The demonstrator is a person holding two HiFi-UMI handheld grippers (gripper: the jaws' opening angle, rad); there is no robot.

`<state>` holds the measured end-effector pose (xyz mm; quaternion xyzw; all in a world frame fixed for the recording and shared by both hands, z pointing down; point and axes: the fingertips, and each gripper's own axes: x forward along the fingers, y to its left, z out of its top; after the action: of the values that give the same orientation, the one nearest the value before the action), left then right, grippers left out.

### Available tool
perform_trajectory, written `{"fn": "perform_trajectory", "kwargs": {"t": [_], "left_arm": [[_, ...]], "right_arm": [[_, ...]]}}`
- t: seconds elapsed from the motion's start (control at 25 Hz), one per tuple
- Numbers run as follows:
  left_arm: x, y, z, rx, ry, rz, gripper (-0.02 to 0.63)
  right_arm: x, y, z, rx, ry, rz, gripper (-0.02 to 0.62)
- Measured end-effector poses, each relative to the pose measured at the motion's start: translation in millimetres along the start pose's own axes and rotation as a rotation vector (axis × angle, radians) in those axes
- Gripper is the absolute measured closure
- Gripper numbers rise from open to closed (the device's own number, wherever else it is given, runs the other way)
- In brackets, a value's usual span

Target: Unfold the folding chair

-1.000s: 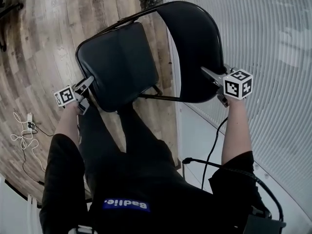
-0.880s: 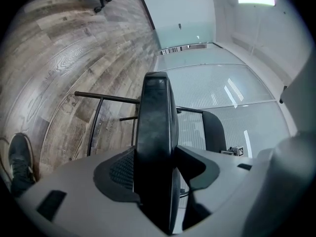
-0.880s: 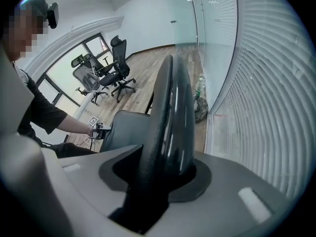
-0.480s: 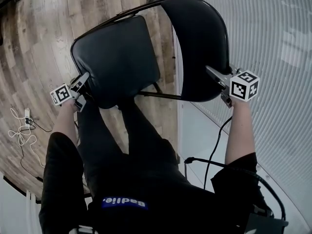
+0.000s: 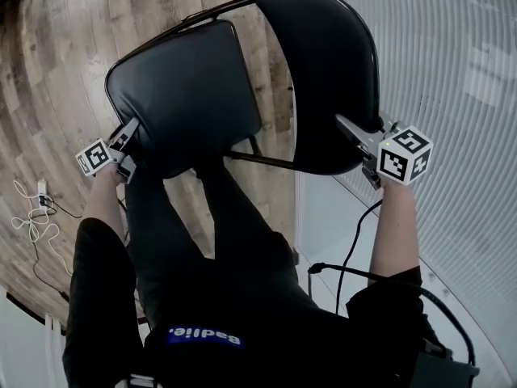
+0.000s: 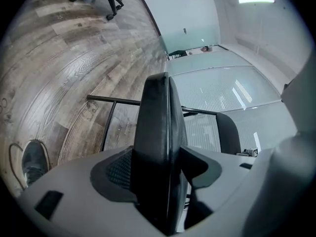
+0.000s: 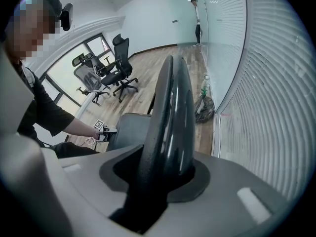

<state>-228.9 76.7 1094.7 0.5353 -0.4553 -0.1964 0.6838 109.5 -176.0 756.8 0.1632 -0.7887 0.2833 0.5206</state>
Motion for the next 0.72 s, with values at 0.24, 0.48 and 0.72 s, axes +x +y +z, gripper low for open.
{"fn": "perform_trajectory", "kwargs": {"t": [0.24, 0.48, 0.72], "left_arm": [[-6.8, 11.7, -3.0, -0.020, -0.011, -0.019, 0.344], [-3.4, 10.4, -5.0, 0.008, 0.001, 0.004, 0.337], [-9.5, 10.5, 0.9, 0.088, -0.006, 0.089, 0.330]], "right_arm": [[6.1, 15.6, -7.1, -0.008, 0.000, -0.022, 0.462], [4.4, 10.0, -12.2, -0.014, -0.011, -0.026, 0.457], [6.0, 5.0, -11.5, -0.027, -0.021, -0.058, 0.424]]}}
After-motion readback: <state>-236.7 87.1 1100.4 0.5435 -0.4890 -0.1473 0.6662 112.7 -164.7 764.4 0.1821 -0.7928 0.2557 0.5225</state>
